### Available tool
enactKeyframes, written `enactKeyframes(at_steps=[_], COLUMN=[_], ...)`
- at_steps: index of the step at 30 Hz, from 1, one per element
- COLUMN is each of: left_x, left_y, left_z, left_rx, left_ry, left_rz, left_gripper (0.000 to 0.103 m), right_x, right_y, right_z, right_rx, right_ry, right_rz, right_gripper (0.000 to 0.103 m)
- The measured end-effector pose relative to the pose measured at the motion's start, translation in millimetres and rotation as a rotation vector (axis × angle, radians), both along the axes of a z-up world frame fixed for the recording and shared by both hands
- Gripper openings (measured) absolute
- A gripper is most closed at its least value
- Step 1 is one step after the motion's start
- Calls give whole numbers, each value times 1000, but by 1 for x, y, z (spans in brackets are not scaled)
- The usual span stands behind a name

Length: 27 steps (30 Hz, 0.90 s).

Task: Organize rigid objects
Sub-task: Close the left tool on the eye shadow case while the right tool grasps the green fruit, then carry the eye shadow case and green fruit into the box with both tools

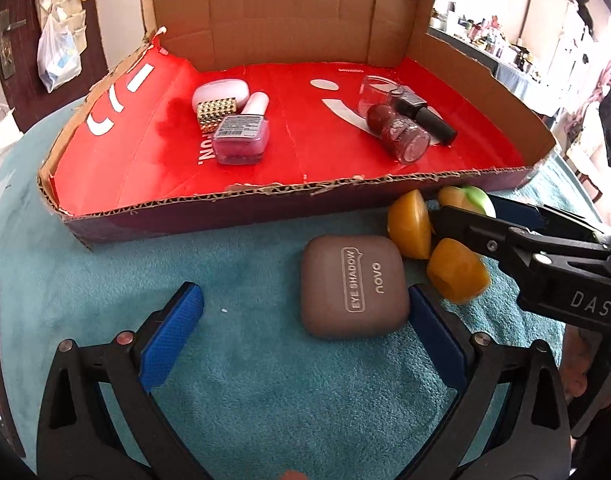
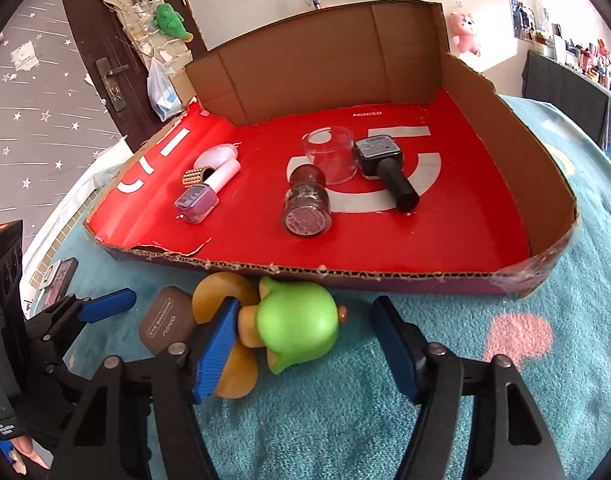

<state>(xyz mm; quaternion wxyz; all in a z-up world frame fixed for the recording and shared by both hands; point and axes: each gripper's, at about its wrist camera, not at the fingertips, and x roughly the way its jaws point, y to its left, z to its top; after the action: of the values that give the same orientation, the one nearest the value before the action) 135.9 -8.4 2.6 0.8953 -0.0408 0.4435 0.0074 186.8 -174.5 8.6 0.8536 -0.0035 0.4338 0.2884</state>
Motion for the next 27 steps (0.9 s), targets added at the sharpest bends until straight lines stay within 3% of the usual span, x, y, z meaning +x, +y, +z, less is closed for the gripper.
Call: enactKeyframes(at_steps=[3,13,27], left_x=[-3,-6,-23], left_y=[-3,-11,6], left_z=[1,5,22], left_rx=[-1,-1,-25], left_ry=[-15,-52,-116], left_rz=[-26,-82,-58], left_gripper=[101,50,49], right_x=[0,-1,-8], right_y=[0,0,-11], right_z=[0,-1,7], right_rx=[11,40,92], right_ry=[5,21,29], right_rz=[4,9,-8], right_gripper=[65,57,57])
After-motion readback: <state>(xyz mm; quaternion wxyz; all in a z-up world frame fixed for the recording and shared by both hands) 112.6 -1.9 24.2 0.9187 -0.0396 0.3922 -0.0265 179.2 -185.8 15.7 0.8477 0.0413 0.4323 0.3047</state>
